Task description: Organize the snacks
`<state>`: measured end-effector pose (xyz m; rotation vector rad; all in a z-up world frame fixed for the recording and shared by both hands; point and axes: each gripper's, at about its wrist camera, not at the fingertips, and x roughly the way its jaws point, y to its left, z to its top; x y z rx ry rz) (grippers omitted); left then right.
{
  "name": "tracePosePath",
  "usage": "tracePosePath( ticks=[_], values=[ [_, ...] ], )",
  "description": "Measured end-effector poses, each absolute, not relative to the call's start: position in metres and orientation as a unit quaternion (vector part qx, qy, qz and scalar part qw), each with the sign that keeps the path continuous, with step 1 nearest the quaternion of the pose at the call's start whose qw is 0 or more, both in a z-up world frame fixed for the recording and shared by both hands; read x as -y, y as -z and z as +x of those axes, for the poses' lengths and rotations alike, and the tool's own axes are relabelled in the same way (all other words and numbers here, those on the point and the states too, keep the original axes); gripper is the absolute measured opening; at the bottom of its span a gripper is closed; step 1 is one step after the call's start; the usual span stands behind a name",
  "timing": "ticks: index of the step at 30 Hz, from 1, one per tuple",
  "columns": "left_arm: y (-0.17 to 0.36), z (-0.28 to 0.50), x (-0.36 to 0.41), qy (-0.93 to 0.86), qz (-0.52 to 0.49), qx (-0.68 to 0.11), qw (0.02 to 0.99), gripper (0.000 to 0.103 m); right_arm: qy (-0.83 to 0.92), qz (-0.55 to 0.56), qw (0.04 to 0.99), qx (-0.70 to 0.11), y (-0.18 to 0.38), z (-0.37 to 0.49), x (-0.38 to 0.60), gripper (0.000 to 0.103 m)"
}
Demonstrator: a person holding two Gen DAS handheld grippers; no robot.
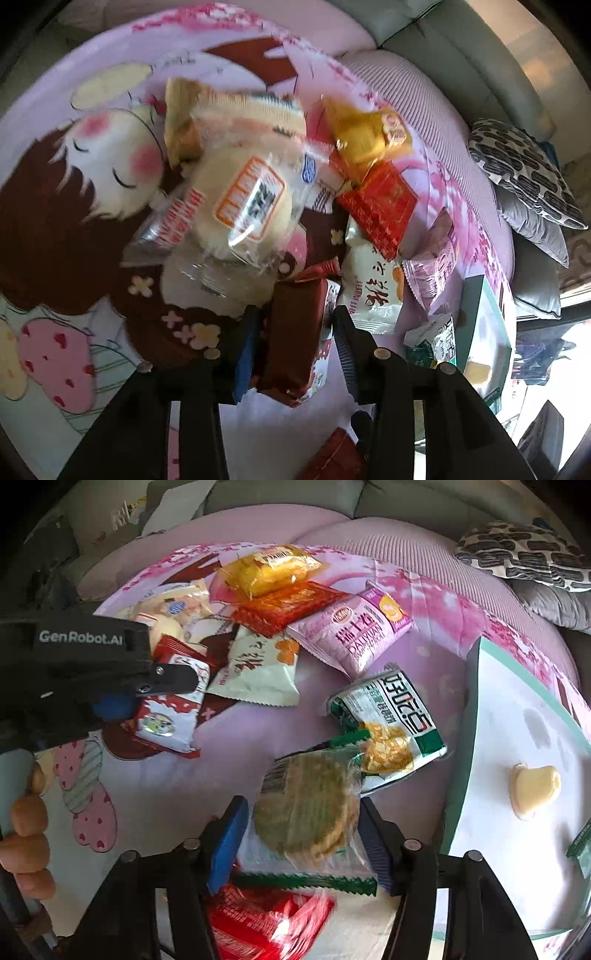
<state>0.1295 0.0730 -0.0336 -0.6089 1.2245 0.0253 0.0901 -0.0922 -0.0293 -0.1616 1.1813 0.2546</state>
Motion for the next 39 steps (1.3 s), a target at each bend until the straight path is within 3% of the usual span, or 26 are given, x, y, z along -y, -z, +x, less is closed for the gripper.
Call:
tracePosePath(
  ticks=[8, 9, 10, 14, 17, 19, 25, 39],
  values=[
    [0.031, 0.134, -0.059, -0.011, -0.247, -0.566, 0.786, 0.045, -0.113, -0.078, 0.819, -0.557, 0.034, 0.093, 0.093, 0.055],
    [0.030, 0.134, -0.058, -0.008, -0.246, -0.563, 0.789, 0.042, -0.114, -0.078, 0.819, -0.557, 0.034, 0.094, 0.094, 0.051],
    [0.029, 0.134, -0.057, -0.007, -0.243, -0.561, 0.791, 0.032, -0.114, -0.076, 0.820, -0.556, 0.034, 0.094, 0.095, 0.051],
    [0.025, 0.133, -0.059, 0.006, -0.258, -0.548, 0.796, 0.025, -0.118, -0.067, 0.820, -0.555, 0.028, 0.093, 0.098, 0.048],
    [0.020, 0.132, -0.058, 0.007, -0.254, -0.542, 0.801, 0.025, -0.128, -0.054, 0.824, -0.549, 0.021, 0.092, 0.102, 0.043],
    [0.018, 0.132, -0.057, 0.010, -0.256, -0.537, 0.804, 0.025, -0.135, -0.048, 0.826, -0.545, 0.016, 0.091, 0.104, 0.032],
    [0.006, 0.128, -0.056, 0.019, -0.253, -0.520, 0.816, 0.025, -0.147, -0.040, 0.831, -0.535, 0.008, 0.088, 0.103, 0.023],
    [-0.022, 0.116, -0.049, 0.040, -0.247, -0.480, 0.841, 0.025, -0.140, -0.007, 0.856, -0.498, -0.021, 0.084, 0.115, 0.022]
  ],
)
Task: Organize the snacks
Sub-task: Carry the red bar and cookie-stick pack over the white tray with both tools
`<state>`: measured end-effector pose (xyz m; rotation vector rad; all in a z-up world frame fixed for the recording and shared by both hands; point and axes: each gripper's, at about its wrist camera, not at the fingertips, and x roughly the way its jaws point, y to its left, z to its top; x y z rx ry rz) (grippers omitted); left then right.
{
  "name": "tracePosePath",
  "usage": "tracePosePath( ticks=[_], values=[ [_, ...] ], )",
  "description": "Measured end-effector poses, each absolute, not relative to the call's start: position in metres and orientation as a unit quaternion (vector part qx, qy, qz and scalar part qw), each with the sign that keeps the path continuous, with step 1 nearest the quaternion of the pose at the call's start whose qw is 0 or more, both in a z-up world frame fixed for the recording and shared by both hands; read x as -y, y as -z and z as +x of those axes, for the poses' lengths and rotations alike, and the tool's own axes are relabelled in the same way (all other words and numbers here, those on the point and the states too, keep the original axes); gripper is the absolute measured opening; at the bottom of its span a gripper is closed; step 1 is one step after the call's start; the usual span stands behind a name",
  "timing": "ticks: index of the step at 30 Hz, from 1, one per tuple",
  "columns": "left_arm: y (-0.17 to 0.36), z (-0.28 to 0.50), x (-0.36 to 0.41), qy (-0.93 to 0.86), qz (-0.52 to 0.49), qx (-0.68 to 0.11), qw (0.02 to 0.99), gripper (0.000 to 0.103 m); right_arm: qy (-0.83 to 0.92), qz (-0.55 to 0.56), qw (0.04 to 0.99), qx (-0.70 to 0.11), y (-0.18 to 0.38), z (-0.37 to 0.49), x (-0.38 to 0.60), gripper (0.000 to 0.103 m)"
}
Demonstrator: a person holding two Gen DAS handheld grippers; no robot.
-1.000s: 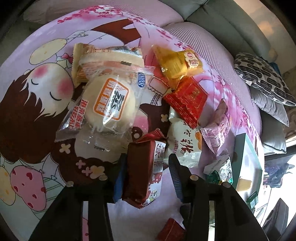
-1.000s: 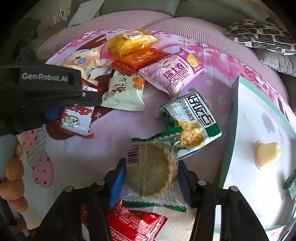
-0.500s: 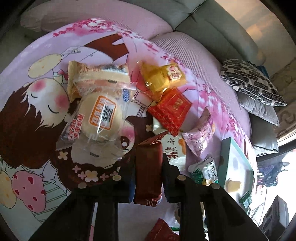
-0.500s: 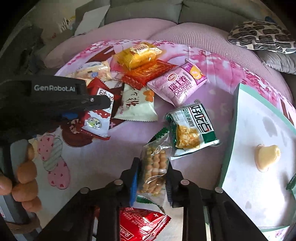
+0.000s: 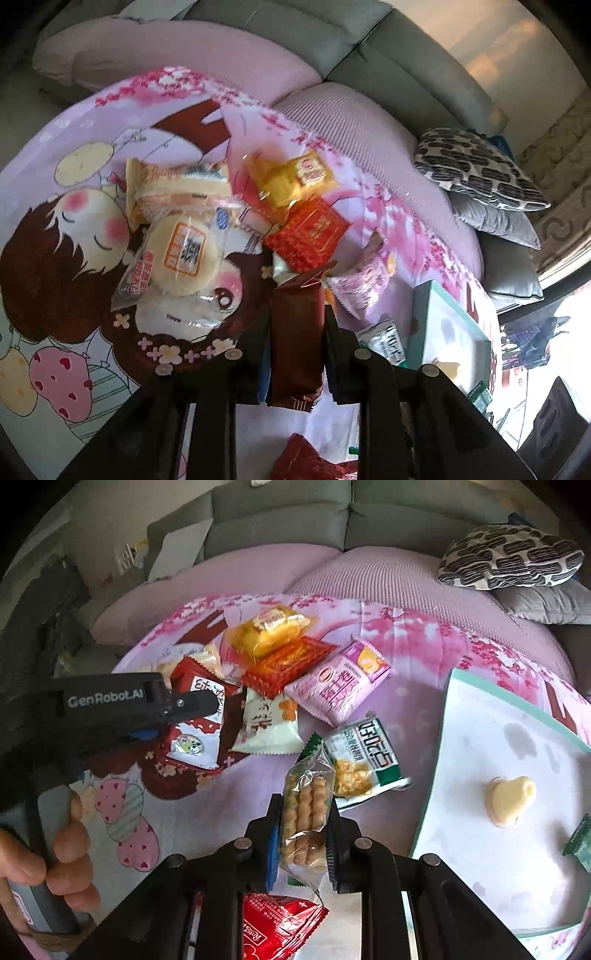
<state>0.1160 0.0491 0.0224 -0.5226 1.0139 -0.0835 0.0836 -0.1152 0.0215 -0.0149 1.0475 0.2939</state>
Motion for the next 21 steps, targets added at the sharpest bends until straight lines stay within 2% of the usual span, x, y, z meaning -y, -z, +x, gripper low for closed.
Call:
tracePosePath(
  ticks=[9, 21],
  values=[
    [-0.043, 0.117, -0.015, 0.085, -0.221, -0.455, 0.858, 0.025, -0.085, 0.029, 0.879, -0.469, -0.046, 0.084, 0.165, 0.022],
    [-0.062, 0.117, 0.092, 0.204, -0.143, -0.436, 0.865, 0.025, 0.064, 0.109, 0.891, -0.436, -0.062, 0.075, 0.290, 0.022]
  ],
)
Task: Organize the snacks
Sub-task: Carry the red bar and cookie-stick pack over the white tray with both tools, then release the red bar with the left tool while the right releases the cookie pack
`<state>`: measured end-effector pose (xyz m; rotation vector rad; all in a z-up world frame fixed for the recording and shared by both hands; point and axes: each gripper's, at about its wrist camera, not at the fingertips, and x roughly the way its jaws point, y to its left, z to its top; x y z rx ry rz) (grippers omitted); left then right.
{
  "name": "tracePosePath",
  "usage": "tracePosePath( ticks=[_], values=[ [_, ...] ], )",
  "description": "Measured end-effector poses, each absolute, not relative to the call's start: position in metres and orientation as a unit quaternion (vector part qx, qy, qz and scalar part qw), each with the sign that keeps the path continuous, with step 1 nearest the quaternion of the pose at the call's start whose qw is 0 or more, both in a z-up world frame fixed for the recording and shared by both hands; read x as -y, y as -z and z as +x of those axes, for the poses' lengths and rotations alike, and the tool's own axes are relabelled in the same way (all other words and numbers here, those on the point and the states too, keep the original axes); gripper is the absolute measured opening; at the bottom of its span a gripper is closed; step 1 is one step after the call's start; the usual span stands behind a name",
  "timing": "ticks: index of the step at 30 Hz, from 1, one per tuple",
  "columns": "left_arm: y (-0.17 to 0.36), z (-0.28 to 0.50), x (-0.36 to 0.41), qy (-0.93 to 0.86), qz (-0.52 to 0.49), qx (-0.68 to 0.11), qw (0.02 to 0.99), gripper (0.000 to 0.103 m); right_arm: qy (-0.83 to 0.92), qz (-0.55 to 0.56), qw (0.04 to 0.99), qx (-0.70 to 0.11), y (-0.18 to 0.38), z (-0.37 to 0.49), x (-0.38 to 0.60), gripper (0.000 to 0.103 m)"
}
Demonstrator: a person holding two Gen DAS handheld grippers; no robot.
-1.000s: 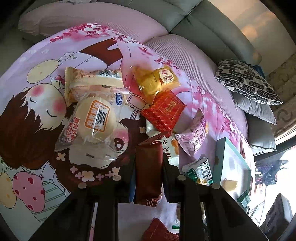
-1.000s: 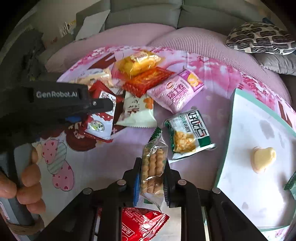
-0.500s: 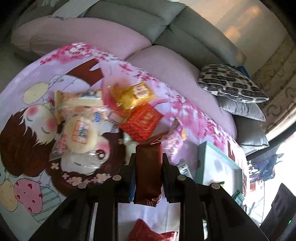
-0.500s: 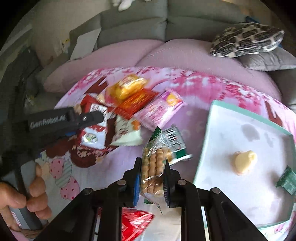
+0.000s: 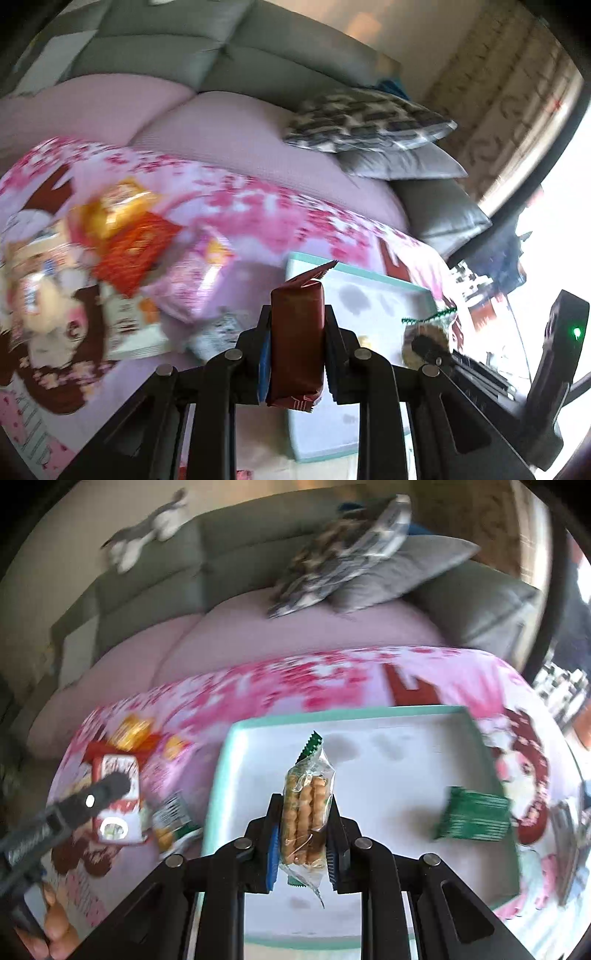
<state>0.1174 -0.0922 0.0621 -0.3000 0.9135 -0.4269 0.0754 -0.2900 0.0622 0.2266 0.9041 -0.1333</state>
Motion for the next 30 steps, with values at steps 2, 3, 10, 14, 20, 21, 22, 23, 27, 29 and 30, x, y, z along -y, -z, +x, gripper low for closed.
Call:
tracePosePath(
  ticks=[2, 3, 10, 14, 20, 21, 22, 23, 27, 29, 30],
  values=[
    [-0.062, 0.119, 0.109, 0.221, -0.130, -0.434, 0.864, 0.025, 0.087, 0.117, 0.891, -0.431, -0.063, 0.073, 0.307, 0.022],
    [-0.062, 0.118, 0.115, 0.227, -0.126, -0.433, 0.864, 0.025, 0.097, 0.121, 0.890, -0.429, -0.062, 0.073, 0.315, 0.022],
    [-0.041, 0.132, 0.150, 0.248, -0.106, -0.445, 0.854, 0.025, 0.117, 0.127, 0.885, -0.431, -0.045, 0.080, 0.341, 0.022],
    [-0.026, 0.137, 0.159, 0.248, -0.098, -0.454, 0.850, 0.025, 0.117, 0.126, 0.882, -0.439, -0.030, 0.093, 0.343, 0.022],
    [-0.007, 0.144, 0.168, 0.233, -0.089, -0.473, 0.845, 0.025, 0.119, 0.117, 0.877, -0.450, -0.020, 0.098, 0.341, 0.022],
    [-0.006, 0.144, 0.169, 0.233, -0.084, -0.472, 0.846, 0.025, 0.123, 0.114, 0.877, -0.451, -0.020, 0.099, 0.341, 0.022],
    [-0.005, 0.143, 0.170, 0.233, -0.079, -0.472, 0.847, 0.025, 0.124, 0.115, 0.876, -0.451, -0.019, 0.099, 0.342, 0.022],
    [-0.003, 0.143, 0.172, 0.233, -0.074, -0.473, 0.847, 0.025, 0.124, 0.118, 0.876, -0.451, -0.019, 0.099, 0.343, 0.022],
    [0.003, 0.141, 0.178, 0.232, -0.061, -0.481, 0.843, 0.025, 0.131, 0.121, 0.870, -0.460, -0.014, 0.101, 0.346, 0.022],
    [0.003, 0.140, 0.181, 0.232, -0.054, -0.481, 0.844, 0.025, 0.136, 0.119, 0.866, -0.467, -0.012, 0.102, 0.347, 0.022],
    [0.003, 0.139, 0.182, 0.232, -0.049, -0.480, 0.845, 0.025, 0.137, 0.123, 0.864, -0.469, -0.011, 0.101, 0.348, 0.022]
  ],
)
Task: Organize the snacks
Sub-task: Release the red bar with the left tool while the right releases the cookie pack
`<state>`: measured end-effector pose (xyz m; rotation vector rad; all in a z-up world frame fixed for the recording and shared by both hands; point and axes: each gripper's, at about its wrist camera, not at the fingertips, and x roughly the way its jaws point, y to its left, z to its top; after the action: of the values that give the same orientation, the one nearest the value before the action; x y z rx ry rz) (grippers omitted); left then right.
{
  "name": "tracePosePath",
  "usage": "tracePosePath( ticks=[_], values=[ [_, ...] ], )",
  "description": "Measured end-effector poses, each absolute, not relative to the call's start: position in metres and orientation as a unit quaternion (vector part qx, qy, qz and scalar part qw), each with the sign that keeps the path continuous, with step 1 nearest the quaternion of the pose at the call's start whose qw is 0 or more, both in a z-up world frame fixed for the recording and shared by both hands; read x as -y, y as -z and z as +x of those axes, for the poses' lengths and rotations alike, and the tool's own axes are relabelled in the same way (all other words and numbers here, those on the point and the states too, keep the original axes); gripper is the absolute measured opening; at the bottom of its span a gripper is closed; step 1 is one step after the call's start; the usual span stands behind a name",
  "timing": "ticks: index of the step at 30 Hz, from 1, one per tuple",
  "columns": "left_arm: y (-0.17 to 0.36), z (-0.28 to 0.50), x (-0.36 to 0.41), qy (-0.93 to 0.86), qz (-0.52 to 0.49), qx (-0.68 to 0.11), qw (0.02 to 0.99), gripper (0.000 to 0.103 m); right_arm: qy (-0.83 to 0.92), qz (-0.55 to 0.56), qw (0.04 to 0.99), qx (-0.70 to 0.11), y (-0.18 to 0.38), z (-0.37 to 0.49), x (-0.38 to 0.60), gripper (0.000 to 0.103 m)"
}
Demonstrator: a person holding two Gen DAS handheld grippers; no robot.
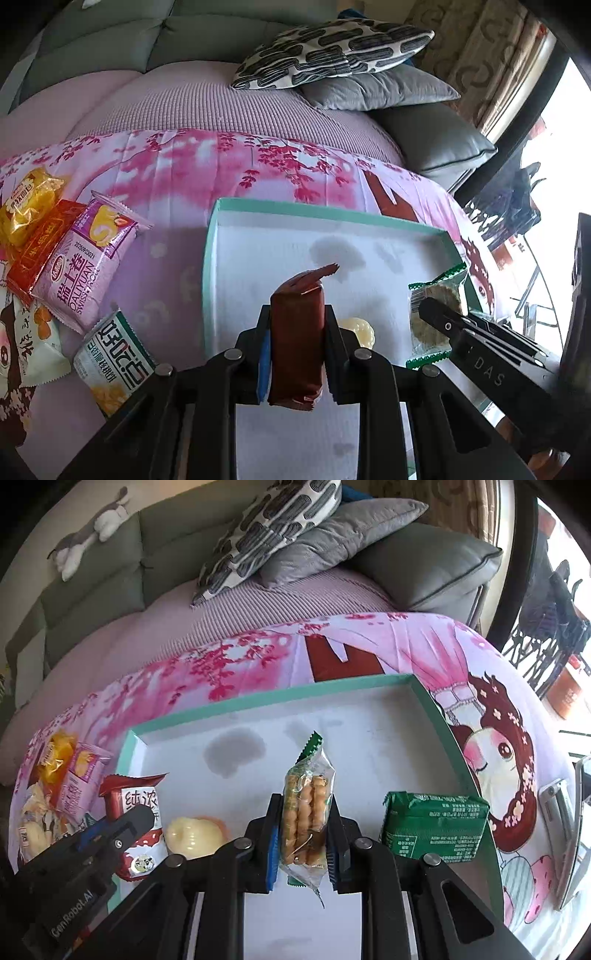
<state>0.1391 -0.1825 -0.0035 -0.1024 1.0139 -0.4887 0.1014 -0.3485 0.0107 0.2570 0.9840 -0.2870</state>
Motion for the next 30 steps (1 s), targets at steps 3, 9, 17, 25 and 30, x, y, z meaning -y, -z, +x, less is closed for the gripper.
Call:
tracePosePath(
  ticks=[3, 9, 17, 25, 30],
  values=[
    [0.004, 0.138, 0.185, 0.230, -0.042, -0.483, 0.844, 0.025, 0.140, 0.133, 0.858, -0.476, -0.007, 0.100, 0.353, 0.022],
    [0.005, 0.138, 0.184, 0.221, -0.041, -0.505, 0.833, 0.051, 0.154, 0.128, 0.852, -0.484, -0.006, 0.099, 0.355, 0.025],
    [0.003, 0.139, 0.179, 0.209, -0.055, -0.530, 0.820, 0.076, 0.169, 0.126, 0.845, -0.492, -0.006, 0.098, 0.357, 0.068],
    [-0.012, 0.137, 0.175, 0.206, -0.054, -0.516, 0.830, 0.087, 0.165, 0.106, 0.848, -0.493, -0.011, 0.099, 0.348, 0.078],
    [-0.025, 0.137, 0.163, 0.190, -0.063, -0.503, 0.841, 0.088, 0.163, 0.107, 0.856, -0.478, -0.023, 0.095, 0.345, 0.080]
  ],
)
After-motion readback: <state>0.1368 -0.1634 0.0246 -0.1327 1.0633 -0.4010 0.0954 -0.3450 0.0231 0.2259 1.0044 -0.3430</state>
